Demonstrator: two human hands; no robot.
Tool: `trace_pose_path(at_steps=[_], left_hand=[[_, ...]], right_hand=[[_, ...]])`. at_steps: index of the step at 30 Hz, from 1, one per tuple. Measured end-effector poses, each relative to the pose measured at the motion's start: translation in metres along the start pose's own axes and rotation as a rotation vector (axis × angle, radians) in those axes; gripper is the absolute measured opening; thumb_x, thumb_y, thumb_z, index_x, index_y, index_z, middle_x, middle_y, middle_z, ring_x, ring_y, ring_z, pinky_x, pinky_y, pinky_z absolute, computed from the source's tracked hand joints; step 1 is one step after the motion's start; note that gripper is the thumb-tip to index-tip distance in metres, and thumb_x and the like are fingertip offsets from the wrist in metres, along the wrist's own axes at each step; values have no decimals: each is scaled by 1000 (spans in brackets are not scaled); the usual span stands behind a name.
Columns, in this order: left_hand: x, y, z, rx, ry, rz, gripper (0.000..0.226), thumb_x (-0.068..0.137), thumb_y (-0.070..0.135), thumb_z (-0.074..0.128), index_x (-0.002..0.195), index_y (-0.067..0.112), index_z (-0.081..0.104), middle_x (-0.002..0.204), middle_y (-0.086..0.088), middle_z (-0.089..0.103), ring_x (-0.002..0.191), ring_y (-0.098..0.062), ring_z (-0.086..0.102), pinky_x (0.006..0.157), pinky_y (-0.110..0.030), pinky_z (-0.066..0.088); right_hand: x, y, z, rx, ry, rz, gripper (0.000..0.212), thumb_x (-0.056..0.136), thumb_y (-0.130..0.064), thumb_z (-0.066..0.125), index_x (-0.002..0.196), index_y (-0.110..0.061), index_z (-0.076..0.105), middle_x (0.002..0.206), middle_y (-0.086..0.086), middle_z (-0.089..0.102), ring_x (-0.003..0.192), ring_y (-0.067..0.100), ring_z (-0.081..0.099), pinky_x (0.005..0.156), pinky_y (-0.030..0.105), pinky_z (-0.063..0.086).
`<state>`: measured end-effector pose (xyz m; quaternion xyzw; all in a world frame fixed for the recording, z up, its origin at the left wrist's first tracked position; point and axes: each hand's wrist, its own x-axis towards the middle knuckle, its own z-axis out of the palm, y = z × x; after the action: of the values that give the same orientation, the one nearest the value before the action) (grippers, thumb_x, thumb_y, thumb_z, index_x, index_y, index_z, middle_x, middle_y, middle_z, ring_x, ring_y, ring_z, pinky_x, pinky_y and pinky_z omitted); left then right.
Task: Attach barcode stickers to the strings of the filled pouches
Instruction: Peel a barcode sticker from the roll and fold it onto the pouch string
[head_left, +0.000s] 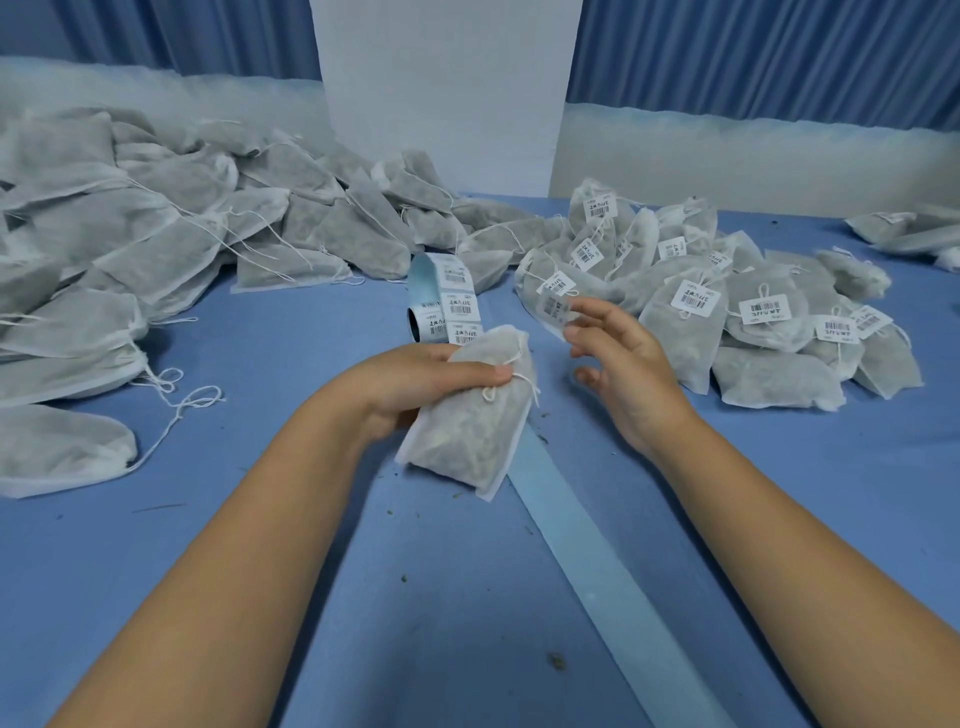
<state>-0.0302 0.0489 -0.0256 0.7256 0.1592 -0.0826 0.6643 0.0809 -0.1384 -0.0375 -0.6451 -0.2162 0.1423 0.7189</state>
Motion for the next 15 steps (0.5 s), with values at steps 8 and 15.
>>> trace_pose_path(at_steps=[8, 15], left_hand=[[-7, 3, 1, 154, 45, 60, 32, 77, 43, 80, 101, 21, 75, 96, 4, 78, 90, -11, 74, 79, -25, 55], [-9, 2, 0, 123, 12, 40, 31, 77, 31, 82, 103, 15, 75, 98, 1, 78, 91, -13, 74, 70, -20, 56]], right_hand=[[-8, 1, 22, -50, -214, -61, 46, 83, -23, 75, 117, -50, 60, 84, -4, 70, 74, 10, 59, 60, 20, 47], [-6, 3, 21, 91, -84, 7, 47, 79, -20, 80, 117, -41, 62, 89, 3, 71, 83, 19, 61, 71, 31, 48]])
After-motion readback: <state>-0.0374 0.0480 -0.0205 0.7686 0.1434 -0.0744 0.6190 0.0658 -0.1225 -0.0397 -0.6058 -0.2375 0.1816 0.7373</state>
